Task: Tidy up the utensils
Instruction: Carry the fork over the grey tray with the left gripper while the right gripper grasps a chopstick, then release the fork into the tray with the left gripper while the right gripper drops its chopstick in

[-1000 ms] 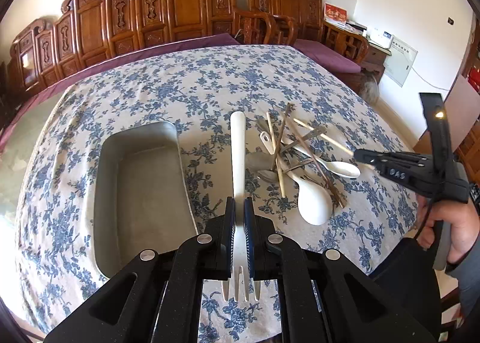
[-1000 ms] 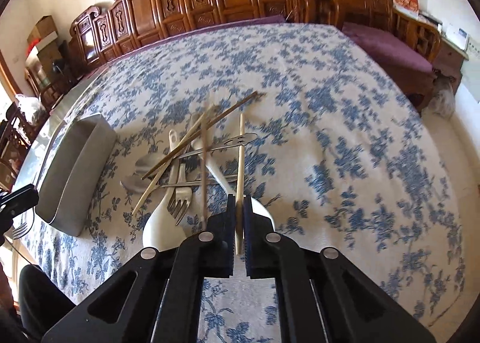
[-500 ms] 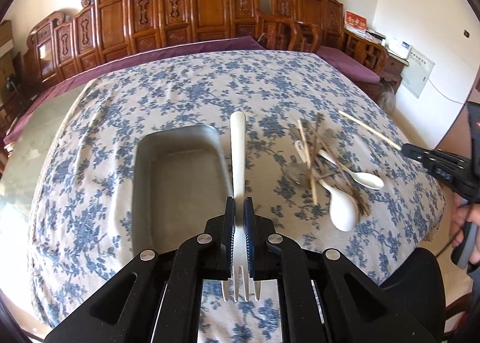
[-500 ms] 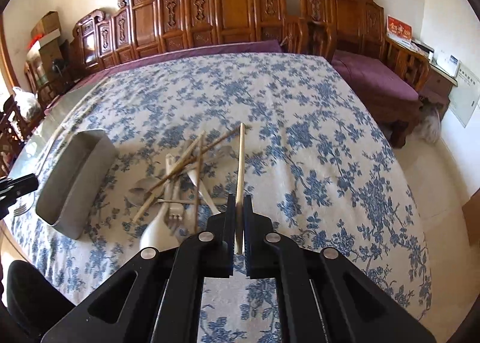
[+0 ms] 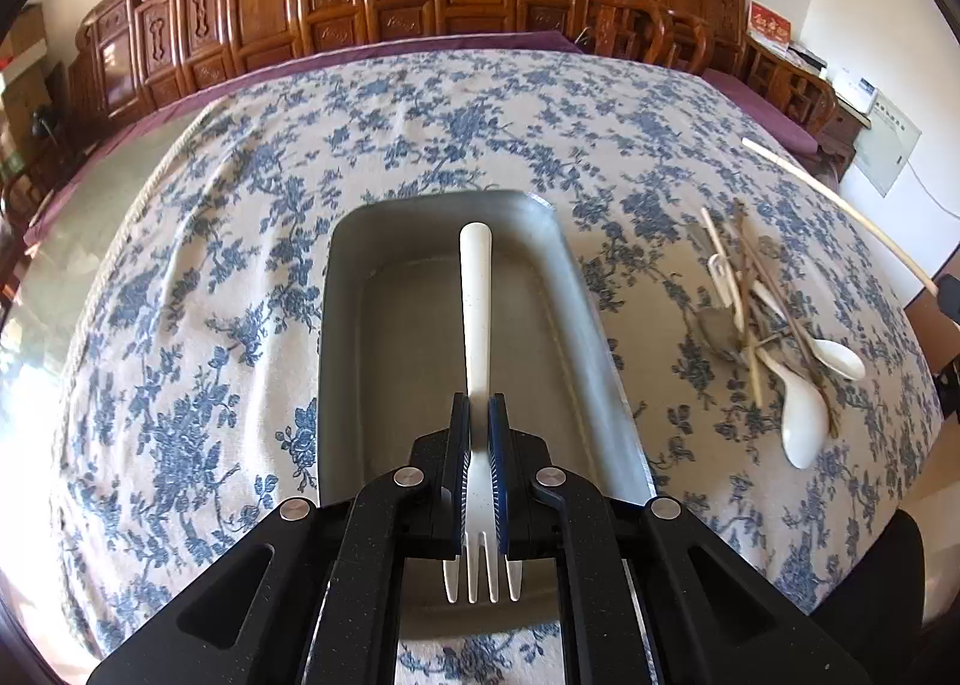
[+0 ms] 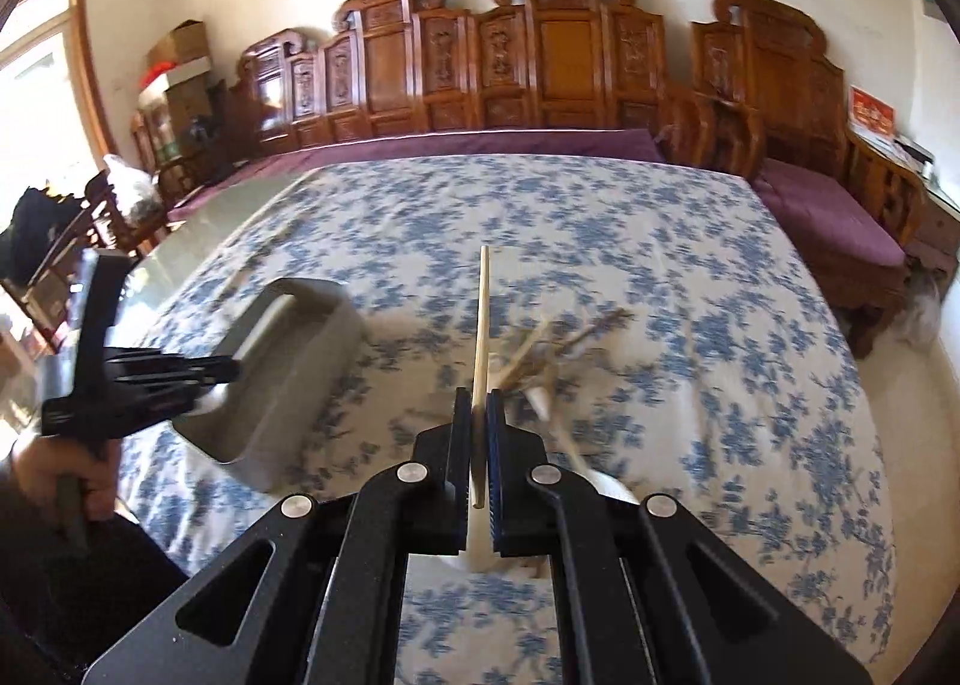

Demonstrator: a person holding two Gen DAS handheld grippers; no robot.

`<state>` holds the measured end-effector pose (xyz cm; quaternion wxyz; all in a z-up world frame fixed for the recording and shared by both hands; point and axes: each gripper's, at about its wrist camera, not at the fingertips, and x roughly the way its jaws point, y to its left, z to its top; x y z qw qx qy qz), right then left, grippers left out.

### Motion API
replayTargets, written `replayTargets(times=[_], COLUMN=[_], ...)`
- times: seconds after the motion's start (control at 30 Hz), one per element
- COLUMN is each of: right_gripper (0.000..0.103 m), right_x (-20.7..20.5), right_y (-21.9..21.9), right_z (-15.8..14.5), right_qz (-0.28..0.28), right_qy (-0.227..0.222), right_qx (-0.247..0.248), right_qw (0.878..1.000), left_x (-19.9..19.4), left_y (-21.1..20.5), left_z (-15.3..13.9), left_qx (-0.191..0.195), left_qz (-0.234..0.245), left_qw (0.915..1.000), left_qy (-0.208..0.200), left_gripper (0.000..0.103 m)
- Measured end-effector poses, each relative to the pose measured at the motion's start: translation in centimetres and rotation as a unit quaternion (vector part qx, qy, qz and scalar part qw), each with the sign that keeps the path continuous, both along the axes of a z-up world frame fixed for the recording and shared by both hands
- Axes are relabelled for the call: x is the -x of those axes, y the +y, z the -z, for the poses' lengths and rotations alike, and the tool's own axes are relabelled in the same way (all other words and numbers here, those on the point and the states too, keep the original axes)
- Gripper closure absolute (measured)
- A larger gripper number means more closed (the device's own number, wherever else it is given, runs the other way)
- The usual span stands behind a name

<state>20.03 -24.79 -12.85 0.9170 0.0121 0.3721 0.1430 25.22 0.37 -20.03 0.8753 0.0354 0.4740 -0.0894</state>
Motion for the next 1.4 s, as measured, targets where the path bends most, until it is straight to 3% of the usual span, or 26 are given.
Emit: replayTargets(times=[0.27, 0.7, 1.0, 1.4], right_gripper=[0.097, 0.097, 0.097, 0.097], right_x=[-0.2, -0.8, -2.6, -5.6], right_y=[3.8, 10.5, 15.8, 18.4], right_z=[-0.2, 0.4, 3.1, 6.4], right_qz=[-0.032, -0.075, -0.099, -0.075], right_qy=[0.002, 0.019, 0.050, 0.088], right_qx=[-0.001, -0.007, 0.000, -0.002], right_qw=[0.999, 0.997, 0.994, 0.993], left_x=[-0.6, 0.7, 1.0, 1.0], left_y=[1.0, 4.4, 6.2, 6.7], left_z=[0.7, -2.5, -4.4, -4.7], left_qx=[0.015, 0.035, 0.035, 0.031], left_qz=[-0.011, -0.019, -0.029, -0.031], left_qw=[0.9998, 0.9985, 0.9971, 0.9969], left_qy=[0.006, -0.037, -0.062, -0.065], left_gripper=[0.097, 0.097, 0.097, 0.097])
